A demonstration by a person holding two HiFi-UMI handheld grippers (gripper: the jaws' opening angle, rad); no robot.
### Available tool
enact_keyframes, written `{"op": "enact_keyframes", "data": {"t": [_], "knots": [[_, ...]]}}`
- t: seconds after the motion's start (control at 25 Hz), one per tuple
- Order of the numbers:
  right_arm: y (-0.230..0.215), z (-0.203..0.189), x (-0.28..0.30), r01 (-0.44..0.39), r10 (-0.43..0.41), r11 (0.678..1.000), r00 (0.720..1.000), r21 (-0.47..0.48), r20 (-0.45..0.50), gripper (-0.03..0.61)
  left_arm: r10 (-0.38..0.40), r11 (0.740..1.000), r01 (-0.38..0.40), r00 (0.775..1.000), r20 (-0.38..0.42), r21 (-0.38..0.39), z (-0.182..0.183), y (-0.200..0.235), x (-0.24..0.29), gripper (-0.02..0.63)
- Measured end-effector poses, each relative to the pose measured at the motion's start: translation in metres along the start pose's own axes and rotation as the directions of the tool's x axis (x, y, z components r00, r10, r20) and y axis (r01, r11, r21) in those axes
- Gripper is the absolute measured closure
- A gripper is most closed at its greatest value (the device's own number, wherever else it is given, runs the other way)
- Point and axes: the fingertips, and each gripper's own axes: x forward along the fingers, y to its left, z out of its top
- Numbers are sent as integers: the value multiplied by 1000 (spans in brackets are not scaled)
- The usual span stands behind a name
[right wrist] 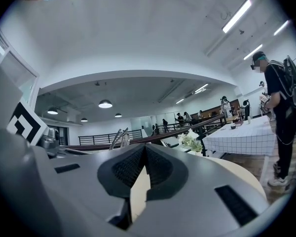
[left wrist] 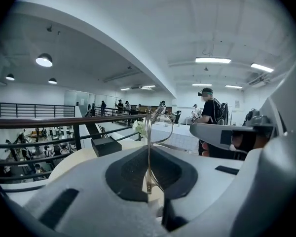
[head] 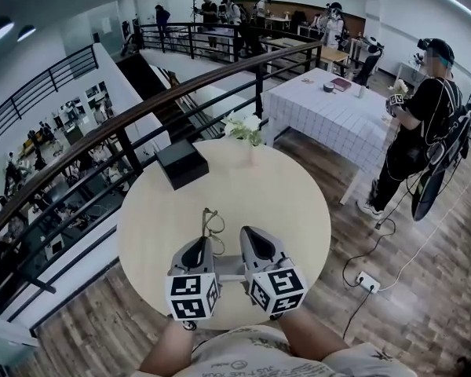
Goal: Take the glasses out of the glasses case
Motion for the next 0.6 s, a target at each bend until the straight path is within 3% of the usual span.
{"op": "enact_keyframes", "data": {"t": [0.36, 0.6], "knots": [[-4, -10, 1, 3, -3, 1000, 999, -2, -35, 565, -16, 999, 16, 1000, 0, -46, 0, 1, 4, 592], [-7, -11, 2, 10, -10, 1000, 999, 4, -45, 565, -5, 1000, 5, 1000, -3, -11, 0, 2, 5, 592]]}}
